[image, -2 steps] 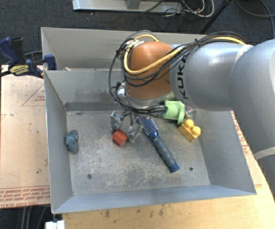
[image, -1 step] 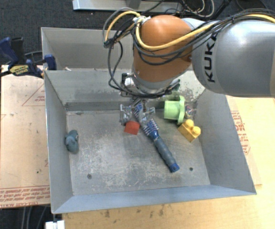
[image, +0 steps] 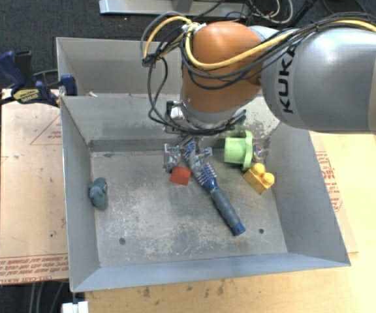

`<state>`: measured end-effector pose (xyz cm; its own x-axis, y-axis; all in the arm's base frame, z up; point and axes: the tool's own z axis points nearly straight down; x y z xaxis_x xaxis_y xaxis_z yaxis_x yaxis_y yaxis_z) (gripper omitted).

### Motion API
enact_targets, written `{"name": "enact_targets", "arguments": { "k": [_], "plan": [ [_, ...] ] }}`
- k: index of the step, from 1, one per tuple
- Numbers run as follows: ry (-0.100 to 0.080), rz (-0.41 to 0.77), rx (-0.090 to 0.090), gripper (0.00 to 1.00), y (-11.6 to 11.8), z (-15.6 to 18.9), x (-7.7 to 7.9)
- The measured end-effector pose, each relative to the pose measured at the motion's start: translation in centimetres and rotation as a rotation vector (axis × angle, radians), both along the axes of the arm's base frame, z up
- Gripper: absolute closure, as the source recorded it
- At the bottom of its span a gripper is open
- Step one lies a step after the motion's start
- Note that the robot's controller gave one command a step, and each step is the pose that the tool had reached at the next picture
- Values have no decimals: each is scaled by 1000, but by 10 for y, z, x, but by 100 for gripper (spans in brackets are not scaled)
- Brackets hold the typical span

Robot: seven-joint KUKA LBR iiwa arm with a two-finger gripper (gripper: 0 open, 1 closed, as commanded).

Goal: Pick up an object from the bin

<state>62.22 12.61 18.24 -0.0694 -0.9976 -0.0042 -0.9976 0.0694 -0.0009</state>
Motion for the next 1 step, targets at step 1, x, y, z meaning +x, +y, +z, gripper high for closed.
{"name": "enact_targets", "arguments": {
  "k": [1],
  "plan": [
    [1, 0, 0, 100, 0, 0, 0]
  ]
}}
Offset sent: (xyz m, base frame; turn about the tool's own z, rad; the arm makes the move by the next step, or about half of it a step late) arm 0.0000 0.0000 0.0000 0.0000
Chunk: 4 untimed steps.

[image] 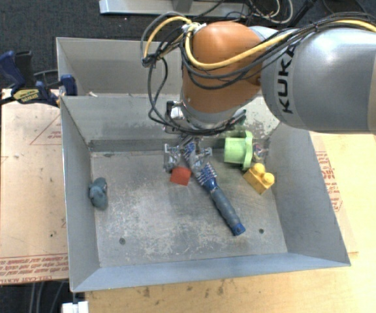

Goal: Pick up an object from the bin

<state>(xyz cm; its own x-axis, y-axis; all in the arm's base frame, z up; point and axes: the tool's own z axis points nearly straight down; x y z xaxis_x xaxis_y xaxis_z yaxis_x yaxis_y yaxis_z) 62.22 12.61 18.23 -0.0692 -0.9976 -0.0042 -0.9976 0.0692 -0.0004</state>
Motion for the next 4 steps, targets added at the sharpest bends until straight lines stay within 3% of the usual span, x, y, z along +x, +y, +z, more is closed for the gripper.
{"name": "enact_targets", "arguments": {
  "k": [4],
  "plan": [
    [1, 0, 0, 100, 0, 0, 0]
  ]
}}
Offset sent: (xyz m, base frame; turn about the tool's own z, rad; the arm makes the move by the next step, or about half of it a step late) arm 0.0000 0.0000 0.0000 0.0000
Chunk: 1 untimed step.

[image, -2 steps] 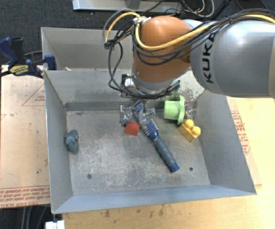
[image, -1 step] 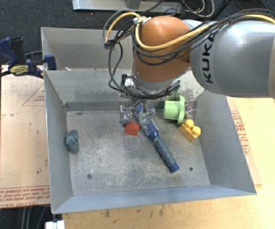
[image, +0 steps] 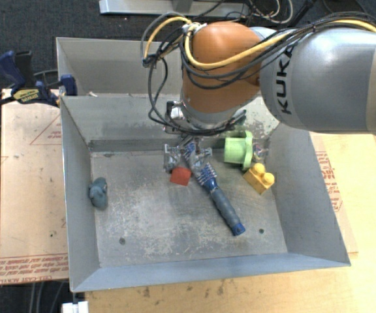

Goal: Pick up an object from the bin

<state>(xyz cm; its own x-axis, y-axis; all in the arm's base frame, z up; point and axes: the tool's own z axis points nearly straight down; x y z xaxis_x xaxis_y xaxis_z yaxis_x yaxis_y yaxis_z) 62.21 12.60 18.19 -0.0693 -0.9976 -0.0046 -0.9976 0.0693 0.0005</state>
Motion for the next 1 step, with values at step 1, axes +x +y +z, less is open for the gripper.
{"name": "enact_targets", "arguments": {
  "k": [1],
  "plan": [
    [0, 0, 0, 100, 0, 0, 0]
  ]
}}
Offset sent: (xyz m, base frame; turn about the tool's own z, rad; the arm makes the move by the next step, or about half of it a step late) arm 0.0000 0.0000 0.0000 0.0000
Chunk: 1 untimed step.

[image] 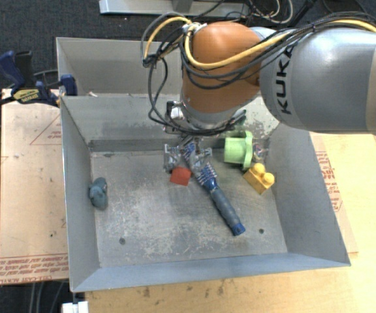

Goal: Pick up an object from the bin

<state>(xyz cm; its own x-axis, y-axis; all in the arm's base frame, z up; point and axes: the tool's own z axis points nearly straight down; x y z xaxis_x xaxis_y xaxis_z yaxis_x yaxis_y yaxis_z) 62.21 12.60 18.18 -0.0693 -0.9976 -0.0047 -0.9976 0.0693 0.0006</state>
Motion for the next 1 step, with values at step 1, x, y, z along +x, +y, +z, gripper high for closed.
{"name": "enact_targets", "arguments": {
  "k": [1],
  "plan": [
    [0, 0, 0, 100, 0, 0, 0]
  ]
}}
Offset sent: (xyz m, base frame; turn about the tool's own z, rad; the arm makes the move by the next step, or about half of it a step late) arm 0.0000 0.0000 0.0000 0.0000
